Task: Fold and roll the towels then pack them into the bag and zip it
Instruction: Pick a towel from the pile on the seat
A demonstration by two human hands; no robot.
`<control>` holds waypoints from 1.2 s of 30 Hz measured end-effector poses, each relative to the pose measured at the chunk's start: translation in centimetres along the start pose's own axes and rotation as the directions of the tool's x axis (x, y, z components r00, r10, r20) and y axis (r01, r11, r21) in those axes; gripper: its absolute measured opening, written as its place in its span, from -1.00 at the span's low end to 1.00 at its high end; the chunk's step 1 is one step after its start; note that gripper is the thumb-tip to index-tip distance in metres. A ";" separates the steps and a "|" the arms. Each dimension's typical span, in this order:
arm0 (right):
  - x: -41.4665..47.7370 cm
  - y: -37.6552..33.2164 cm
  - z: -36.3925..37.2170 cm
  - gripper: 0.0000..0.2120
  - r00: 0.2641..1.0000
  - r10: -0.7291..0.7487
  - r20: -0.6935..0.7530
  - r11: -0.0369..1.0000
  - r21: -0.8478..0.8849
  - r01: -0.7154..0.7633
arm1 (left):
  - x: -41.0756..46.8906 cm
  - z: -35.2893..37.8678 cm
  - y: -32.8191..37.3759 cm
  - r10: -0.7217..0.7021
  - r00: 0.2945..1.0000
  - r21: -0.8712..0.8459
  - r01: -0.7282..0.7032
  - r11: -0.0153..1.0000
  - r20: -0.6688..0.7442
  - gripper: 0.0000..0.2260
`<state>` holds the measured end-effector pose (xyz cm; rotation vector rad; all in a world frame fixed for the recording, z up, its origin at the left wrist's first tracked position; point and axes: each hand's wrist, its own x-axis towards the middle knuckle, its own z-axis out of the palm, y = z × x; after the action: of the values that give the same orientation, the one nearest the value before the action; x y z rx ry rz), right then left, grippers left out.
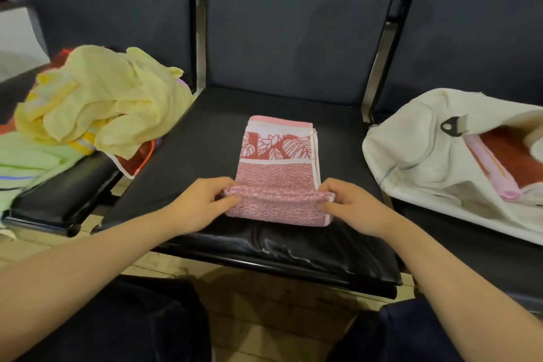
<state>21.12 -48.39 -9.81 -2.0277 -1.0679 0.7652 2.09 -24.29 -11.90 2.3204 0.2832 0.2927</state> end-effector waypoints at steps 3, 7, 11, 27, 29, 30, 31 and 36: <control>0.6 0.0 0.6 -0.96 0.991 0.128 -0.042 0.976 0.183 -0.118 | 1.3 0.2 -0.2 -0.202 0.979 -0.193 0.199 0.961 0.000 -0.84; 1.3 0.8 1.2 -0.76 0.977 0.179 -0.113 0.974 -0.123 -0.192 | 2.9 1.6 -0.4 -0.308 0.950 -0.025 0.307 0.951 -0.057 -0.83; 1.5 1.1 1.8 -0.71 0.967 0.110 -0.228 0.932 -0.314 -0.180 | 3.1 2.3 -0.5 -0.202 0.963 0.180 0.233 0.956 -0.178 -0.76; 1.3 0.6 1.2 -0.70 0.995 -0.094 0.020 0.883 -0.459 0.093 | 2.3 0.9 -2.4 0.075 0.991 0.197 -0.095 0.976 0.108 -0.80; 1.3 0.4 1.0 -0.79 0.997 -0.055 -0.046 0.939 -0.343 0.036 | 2.3 1.2 -1.7 -0.011 0.999 0.087 0.006 0.996 0.049 -0.87; 1.2 0.4 1.0 -0.83 0.997 -0.027 -0.069 0.963 -0.270 0.007 | 2.3 1.3 -1.5 -0.047 0.999 0.007 0.047 0.999 0.025 -0.92; 1.2 0.3 0.9 -0.86 0.997 0.001 -0.079 0.976 -0.215 -0.018 | 2.3 1.4 -1.2 -0.073 0.997 -0.058 0.073 0.996 0.003 -0.93; 1.4 0.8 1.2 -0.89 0.990 0.065 -0.121 0.977 -0.194 -0.088 | 3.1 1.9 -0.9 -0.193 0.980 -0.133 0.186 0.974 -0.046 -0.89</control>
<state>21.18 -47.15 -11.39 -2.2646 -1.0404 0.5922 5.51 -24.09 -13.48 2.1423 0.4975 0.2754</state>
